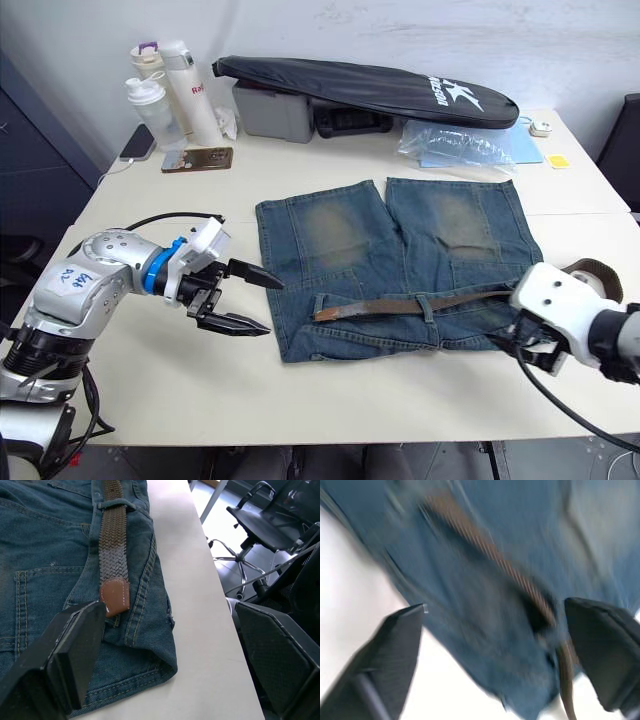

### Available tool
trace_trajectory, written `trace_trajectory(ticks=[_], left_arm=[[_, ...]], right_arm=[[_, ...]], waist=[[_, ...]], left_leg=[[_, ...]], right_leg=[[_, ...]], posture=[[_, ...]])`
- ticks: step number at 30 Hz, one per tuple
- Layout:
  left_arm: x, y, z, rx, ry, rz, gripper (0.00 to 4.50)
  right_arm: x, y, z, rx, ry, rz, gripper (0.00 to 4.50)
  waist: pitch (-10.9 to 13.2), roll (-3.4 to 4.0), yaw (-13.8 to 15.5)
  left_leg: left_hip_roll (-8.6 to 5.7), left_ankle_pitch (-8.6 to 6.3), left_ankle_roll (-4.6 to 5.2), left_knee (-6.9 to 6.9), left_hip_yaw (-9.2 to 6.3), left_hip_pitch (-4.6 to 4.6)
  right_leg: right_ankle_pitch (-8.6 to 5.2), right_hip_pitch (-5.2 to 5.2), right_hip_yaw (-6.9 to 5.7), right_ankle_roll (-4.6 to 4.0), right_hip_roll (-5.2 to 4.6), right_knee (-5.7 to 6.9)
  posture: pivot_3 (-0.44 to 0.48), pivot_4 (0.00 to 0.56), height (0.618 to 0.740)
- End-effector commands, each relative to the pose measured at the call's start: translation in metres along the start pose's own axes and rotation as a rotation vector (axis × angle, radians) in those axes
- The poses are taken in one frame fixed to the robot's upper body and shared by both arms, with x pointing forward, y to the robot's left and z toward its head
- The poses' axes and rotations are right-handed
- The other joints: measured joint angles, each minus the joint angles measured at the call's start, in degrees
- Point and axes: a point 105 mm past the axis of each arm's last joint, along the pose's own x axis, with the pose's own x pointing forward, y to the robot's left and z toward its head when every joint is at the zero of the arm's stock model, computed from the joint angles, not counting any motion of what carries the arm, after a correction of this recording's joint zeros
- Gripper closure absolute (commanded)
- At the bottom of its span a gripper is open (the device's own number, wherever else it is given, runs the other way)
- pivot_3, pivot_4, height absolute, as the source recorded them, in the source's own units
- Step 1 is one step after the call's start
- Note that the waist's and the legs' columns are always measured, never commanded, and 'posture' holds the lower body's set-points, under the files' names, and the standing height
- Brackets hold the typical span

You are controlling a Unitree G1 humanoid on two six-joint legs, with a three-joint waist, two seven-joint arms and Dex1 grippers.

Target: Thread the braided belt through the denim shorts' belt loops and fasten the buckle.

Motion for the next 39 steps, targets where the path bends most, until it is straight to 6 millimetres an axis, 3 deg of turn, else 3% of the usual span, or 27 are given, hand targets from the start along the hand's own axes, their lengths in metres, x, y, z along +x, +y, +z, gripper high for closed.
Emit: trace_trajectory(ticks=[1,4,12,13,14,21,23,39], left_arm=[[-0.003,0.001,0.006,0.045,0.010,0.000,0.00],[-0.003,0.002,0.005,0.057,0.029,0.000,0.00],[-0.007,0.002,-0.001,0.057,0.056,0.012,0.00],[-0.007,0.002,-0.001,0.058,0.057,0.014,0.00],[-0.006,0.002,-0.002,0.059,0.057,0.015,0.00],[-0.005,0.004,-0.003,0.065,0.062,0.025,0.00],[-0.005,0.004,-0.004,0.066,0.064,0.030,0.00],[0.001,0.005,-0.004,0.079,0.057,0.022,0.00]], right_arm=[[0.016,0.030,0.009,-0.010,-0.029,0.101,0.03],[0.032,0.045,0.009,-0.044,-0.030,0.128,0.03],[0.055,0.052,0.016,-0.060,-0.064,0.107,0.03],[0.058,0.051,0.013,-0.055,-0.049,0.103,0.54],[0.061,0.050,0.010,-0.053,-0.033,0.098,0.75],[0.076,0.036,-0.013,-0.068,0.056,0.023,4.22],[0.074,0.028,-0.022,-0.074,0.085,-0.004,4.40],[0.040,-0.024,-0.074,-0.159,0.236,-0.115,4.45]], waist=[[-0.02,0.04,0.00],[-0.05,0.09,0.13],[-0.10,0.16,-0.11],[-0.11,0.18,-0.13],[-0.11,0.19,-0.15],[-0.24,0.02,-0.34],[-0.30,-0.07,-0.42],[-0.42,-0.20,0.53]], left_leg=[[0.01,0.00,0.00,0.00,0.00,-0.01],[-0.03,0.00,0.00,0.03,-0.02,-0.03],[0.01,-0.01,0.02,0.05,0.00,-0.01],[0.03,-0.01,0.02,0.05,0.01,0.00],[0.04,-0.01,0.02,0.05,0.01,-0.01],[0.06,-0.01,0.02,0.06,0.01,0.06],[0.06,-0.01,0.01,0.06,0.01,0.08],[-0.12,-0.02,0.05,0.20,-0.02,0.04]], right_leg=[[0.00,-0.01,0.00,0.00,-0.02,0.00],[0.00,-0.03,-0.01,0.00,-0.08,0.00],[0.00,-0.07,0.02,0.00,-0.14,-0.01],[0.00,-0.07,0.03,0.00,-0.14,0.00],[0.00,-0.08,0.03,0.00,-0.14,0.00],[0.00,-0.05,0.03,-0.01,-0.15,0.01],[0.00,-0.03,0.03,-0.01,-0.15,0.01],[0.01,0.08,-0.02,0.01,-0.29,0.02]], posture=[[0.000,0.150,0.740],[0.000,0.150,0.740],[0.000,0.150,0.740],[0.000,0.150,0.740],[0.000,0.150,0.740],[0.000,0.150,0.740],[0.000,0.150,0.740],[0.000,0.150,0.740]])
